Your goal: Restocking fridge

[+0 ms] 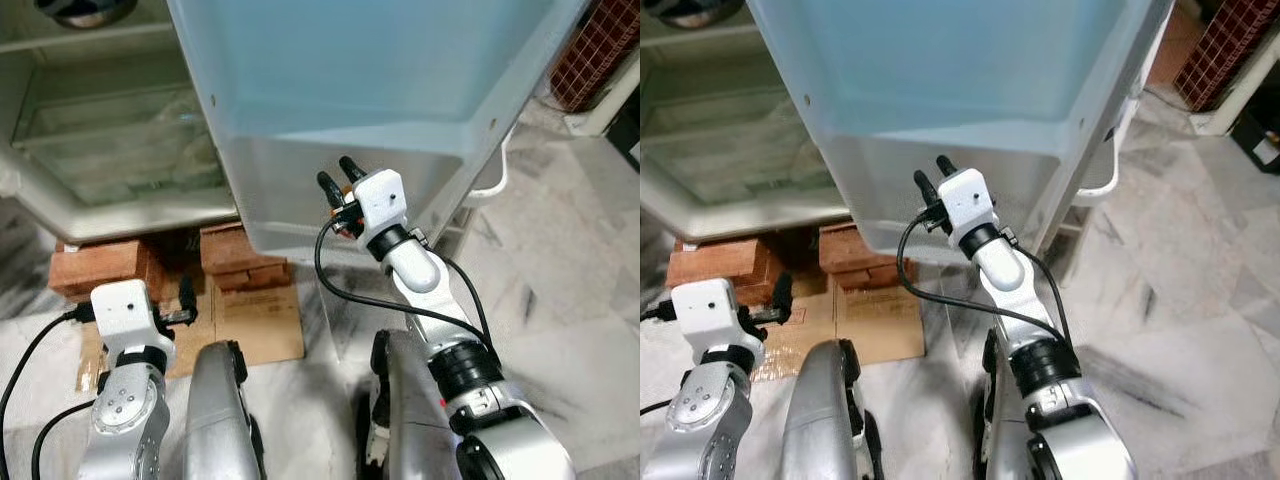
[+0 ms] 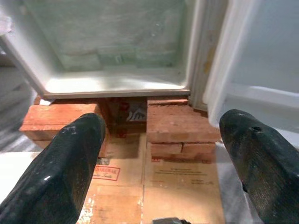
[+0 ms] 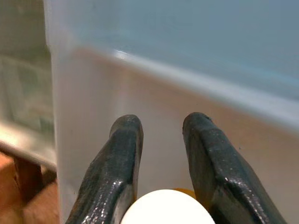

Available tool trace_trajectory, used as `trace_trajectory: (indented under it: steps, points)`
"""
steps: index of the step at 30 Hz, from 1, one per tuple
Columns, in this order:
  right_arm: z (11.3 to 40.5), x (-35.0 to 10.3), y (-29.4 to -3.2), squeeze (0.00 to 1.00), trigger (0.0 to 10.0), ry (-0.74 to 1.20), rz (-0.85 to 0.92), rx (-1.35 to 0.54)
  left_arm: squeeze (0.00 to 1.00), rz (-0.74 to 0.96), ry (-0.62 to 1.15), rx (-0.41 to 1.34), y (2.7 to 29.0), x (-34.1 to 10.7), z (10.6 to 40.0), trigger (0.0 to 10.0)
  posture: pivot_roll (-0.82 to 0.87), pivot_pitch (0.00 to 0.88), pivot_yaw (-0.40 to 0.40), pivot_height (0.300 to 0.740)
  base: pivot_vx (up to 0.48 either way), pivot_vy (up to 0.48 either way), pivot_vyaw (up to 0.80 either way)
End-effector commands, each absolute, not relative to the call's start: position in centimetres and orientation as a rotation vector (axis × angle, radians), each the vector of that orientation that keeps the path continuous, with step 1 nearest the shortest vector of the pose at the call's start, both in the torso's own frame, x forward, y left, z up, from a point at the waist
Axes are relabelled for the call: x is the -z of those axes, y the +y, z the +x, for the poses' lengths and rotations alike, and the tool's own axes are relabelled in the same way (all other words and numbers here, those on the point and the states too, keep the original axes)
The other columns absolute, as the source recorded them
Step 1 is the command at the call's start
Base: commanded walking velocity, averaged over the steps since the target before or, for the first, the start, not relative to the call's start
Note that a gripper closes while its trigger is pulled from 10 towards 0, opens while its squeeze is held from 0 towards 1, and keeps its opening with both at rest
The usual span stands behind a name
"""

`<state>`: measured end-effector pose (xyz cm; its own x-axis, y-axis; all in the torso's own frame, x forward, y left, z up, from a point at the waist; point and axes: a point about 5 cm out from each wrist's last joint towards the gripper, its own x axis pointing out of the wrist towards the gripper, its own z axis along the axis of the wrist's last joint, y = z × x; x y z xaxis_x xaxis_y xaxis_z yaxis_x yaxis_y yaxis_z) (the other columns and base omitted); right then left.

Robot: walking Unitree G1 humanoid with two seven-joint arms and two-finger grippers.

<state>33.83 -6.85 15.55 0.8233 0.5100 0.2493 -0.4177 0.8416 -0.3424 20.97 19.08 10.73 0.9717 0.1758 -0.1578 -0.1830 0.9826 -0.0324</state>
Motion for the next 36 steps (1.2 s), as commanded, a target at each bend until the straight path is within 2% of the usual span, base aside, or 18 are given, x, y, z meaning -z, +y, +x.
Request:
trace_trajectory:
  steps: [1, 9, 14, 19, 25, 36]
  points:
    - [33.9, -16.3, -6.5, 0.00, 10.0, -0.404, -0.326, -0.502, 0.00, -0.040, 0.178, -0.175, 19.2, -10.8, 20.3, 10.0, 0.20, 0.330, 0.038, 0.555, 0.000, 0.000, 0.00]
    - [34.6, -16.7, -8.6, 0.00, 10.0, -0.461, -0.464, -0.393, 0.00, -0.038, 0.200, -0.148, 19.2, -10.8, 20.1, 10.0, 0.19, 0.332, 0.048, 0.555, 0.000, 0.000, 0.00]
    - [34.8, -15.5, -11.0, 0.00, 10.0, -0.448, -0.571, -0.305, 0.00, -0.042, 0.210, -0.139, 19.1, -11.0, 19.8, 10.0, 0.20, 0.333, 0.049, 0.555, 0.000, 0.000, 0.00]
    - [34.6, -13.9, -12.0, 0.00, 10.0, -0.388, -0.570, -0.275, 0.00, -0.041, 0.218, -0.140, 19.2, -10.9, 19.4, 10.0, 0.22, 0.331, 0.052, 0.555, 0.000, 0.000, 0.00]
    - [34.5, -11.8, -12.3, 0.00, 10.0, -0.271, -0.458, -0.223, 0.00, -0.039, 0.228, -0.137, 19.1, -10.9, 19.5, 10.0, 0.22, 0.336, 0.056, 0.555, 0.000, 0.000, 0.00]
    - [35.3, -10.8, -12.9, 0.00, 10.0, -0.172, -0.492, -0.151, 0.00, -0.036, 0.242, -0.139, 19.1, -10.8, 19.4, 10.0, 0.22, 0.342, 0.058, 0.555, 0.000, 0.000, 0.00]
